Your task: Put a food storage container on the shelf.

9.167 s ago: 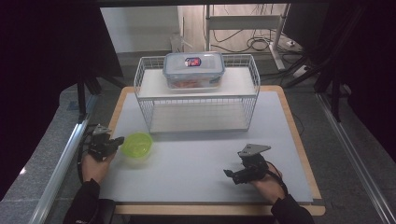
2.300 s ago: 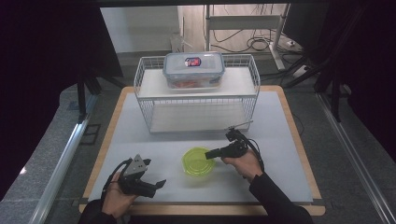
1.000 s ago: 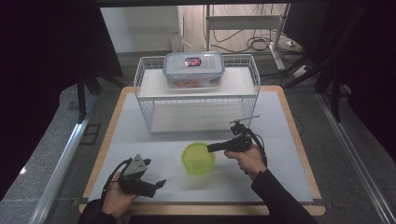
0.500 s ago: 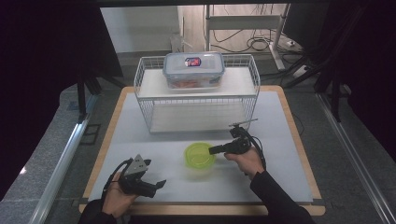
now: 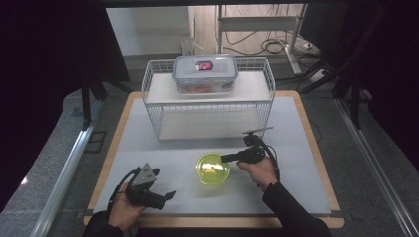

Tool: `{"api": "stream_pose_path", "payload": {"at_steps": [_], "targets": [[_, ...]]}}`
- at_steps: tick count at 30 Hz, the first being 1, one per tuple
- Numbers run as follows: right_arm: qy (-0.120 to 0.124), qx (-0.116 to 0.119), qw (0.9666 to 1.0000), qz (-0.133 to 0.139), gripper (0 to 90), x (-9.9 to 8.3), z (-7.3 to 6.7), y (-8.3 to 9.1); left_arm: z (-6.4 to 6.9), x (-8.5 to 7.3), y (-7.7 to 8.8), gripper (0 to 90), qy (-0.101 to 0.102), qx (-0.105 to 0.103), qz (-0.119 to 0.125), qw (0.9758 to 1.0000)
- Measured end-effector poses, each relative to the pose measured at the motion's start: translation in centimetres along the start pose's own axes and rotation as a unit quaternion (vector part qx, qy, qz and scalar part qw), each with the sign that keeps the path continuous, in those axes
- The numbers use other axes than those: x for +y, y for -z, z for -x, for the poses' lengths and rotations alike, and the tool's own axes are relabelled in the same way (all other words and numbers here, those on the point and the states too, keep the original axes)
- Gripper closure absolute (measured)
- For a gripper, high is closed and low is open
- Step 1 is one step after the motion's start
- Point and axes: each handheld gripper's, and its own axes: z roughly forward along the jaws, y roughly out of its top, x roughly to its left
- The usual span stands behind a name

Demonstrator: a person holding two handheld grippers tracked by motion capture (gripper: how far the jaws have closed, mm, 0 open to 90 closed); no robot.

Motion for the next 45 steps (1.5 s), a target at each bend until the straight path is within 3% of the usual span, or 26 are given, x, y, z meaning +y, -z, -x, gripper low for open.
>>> {"api": "stream_pose_path", "payload": {"at_steps": [3, 5, 8, 11, 16, 20, 22, 25, 30, 37, 42, 43, 45], "targets": [[0.003, -0.004, 1.0000, 0.000, 76.8, 0.1, 0.0, -0.1, 0.0, 0.0, 0.0, 5.9, 0.000, 0.000, 0.000, 1.0000], [0.010, -0.022, 0.9997, -0.004, 68.7, 0.0, -0.1, -0.1, 0.0, 0.0, 0.0, 5.9, 0.000, 0.000, 0.000, 1.0000], [0.007, -0.020, 0.9998, -0.003, 65.6, -0.2, -0.2, -0.1, 0.0, 0.0, 0.0, 5.9, 0.000, -0.001, -0.002, 1.0000], [0.010, -0.025, 0.9996, 0.001, 67.2, -0.2, -0.3, 0.0, 0.1, 0.0, -0.1, 5.9, -0.001, 0.000, -0.004, 1.0000], [-0.006, -0.013, 0.9999, -0.002, 75.1, -0.2, -0.4, -0.3, 0.0, 0.0, -0.1, 5.9, -0.001, 0.000, -0.004, 1.0000], [-0.011, -0.023, 0.9997, -0.004, 78.3, -0.2, -0.5, -0.1, 0.1, 0.0, -0.1, 5.9, -0.002, 0.000, -0.003, 1.0000], [-0.010, -0.022, 0.9997, -0.005, 77.7, -0.2, -0.6, -0.1, 0.1, 0.0, -0.1, 5.9, -0.002, 0.000, -0.003, 1.0000], [-0.007, -0.027, 0.9996, -0.002, 67.9, -0.5, -0.6, 0.0, 0.1, 0.0, -0.1, 6.0, -0.002, 0.000, -0.003, 1.0000], [0.000, -0.035, 0.9994, 0.001, 68.1, -0.6, -0.9, 0.0, 0.1, 0.0, -0.1, 6.0, -0.003, 0.000, -0.005, 1.0000], [-0.005, -0.026, 0.9996, -0.002, 80.0, -0.5, -1.2, -0.2, 0.1, 0.0, -0.1, 6.0, -0.004, 0.000, -0.004, 1.0000], [0.004, -0.026, 0.9996, 0.001, 81.0, -0.6, -1.4, -0.4, 0.1, 0.0, -0.1, 6.0, -0.004, 0.001, -0.004, 1.0000], [0.005, -0.012, 0.9999, 0.001, 81.7, -0.6, -1.6, -0.4, 0.1, 0.0, -0.1, 6.0, -0.004, 0.001, -0.003, 1.0000], [0.005, -0.010, 0.9999, 0.000, 81.7, -0.5, -1.7, -0.4, 0.1, 0.0, -0.1, 6.0, -0.004, 0.001, -0.003, 1.0000]]}}
